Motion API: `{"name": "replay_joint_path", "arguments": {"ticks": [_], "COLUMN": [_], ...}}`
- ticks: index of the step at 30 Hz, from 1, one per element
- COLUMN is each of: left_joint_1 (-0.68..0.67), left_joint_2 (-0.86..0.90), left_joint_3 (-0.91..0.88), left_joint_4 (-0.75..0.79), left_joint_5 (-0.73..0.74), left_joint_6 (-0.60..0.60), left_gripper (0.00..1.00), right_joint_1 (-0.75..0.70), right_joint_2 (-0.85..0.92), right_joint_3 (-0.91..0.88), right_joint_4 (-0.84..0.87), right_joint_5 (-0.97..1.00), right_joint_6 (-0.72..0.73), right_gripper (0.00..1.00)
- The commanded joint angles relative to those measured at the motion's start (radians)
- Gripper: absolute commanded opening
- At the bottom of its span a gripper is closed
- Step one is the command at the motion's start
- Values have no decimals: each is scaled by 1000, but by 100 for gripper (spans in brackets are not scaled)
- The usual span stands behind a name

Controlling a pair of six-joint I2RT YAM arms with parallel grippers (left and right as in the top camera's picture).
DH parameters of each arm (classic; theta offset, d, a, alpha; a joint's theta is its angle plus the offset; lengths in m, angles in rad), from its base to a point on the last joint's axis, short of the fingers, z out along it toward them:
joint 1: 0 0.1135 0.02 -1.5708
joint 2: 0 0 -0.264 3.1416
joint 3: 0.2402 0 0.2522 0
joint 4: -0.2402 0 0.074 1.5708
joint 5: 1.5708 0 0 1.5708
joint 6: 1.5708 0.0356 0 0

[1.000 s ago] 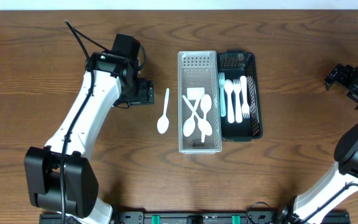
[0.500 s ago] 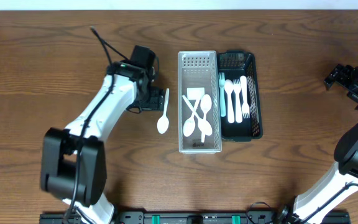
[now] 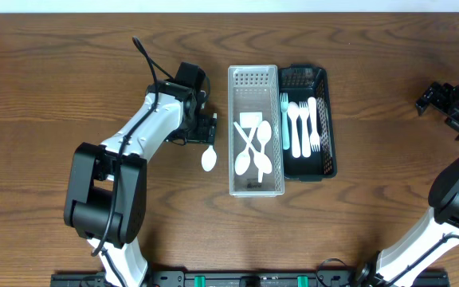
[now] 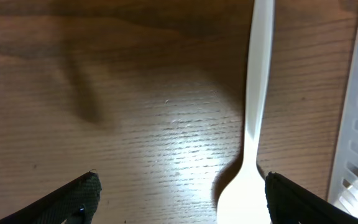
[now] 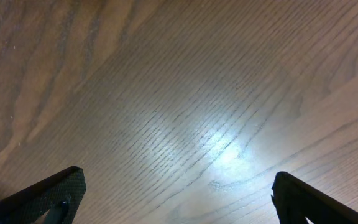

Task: Pack container
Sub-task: 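Move the left gripper back toward the last white spoon, then lower the left gripper and grasp the last white spoon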

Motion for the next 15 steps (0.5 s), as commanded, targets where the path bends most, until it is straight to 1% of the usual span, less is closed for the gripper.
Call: {"name": "replay_joint_path", "arguments": {"ticks": [1, 4, 11, 13, 15], "left_joint_1": [-2, -2, -28, -43, -62], "left_joint_2": [14, 14, 15, 15, 15], "left_joint_3": [-8, -8, -8, -8, -8], "left_joint_4": [6, 4, 23, 31, 31], "left_joint_5": [50, 91, 77, 55, 2], "left_joint_6": [26, 25, 26, 25, 25], "left_gripper": [87, 87, 87, 87, 87], "right_joint_1": [7, 7, 7, 7, 7], "right_joint_2": [-6, -6, -6, -6, -6], "right_joint_3": [0, 0, 0, 0, 0], "right_joint_4": [2, 2, 2, 2, 2], "right_joint_5": [3, 3, 3, 3, 3], "right_joint_6": [-11, -11, -11, -11, -11], "right_gripper": [99, 99, 99, 99, 99]}}
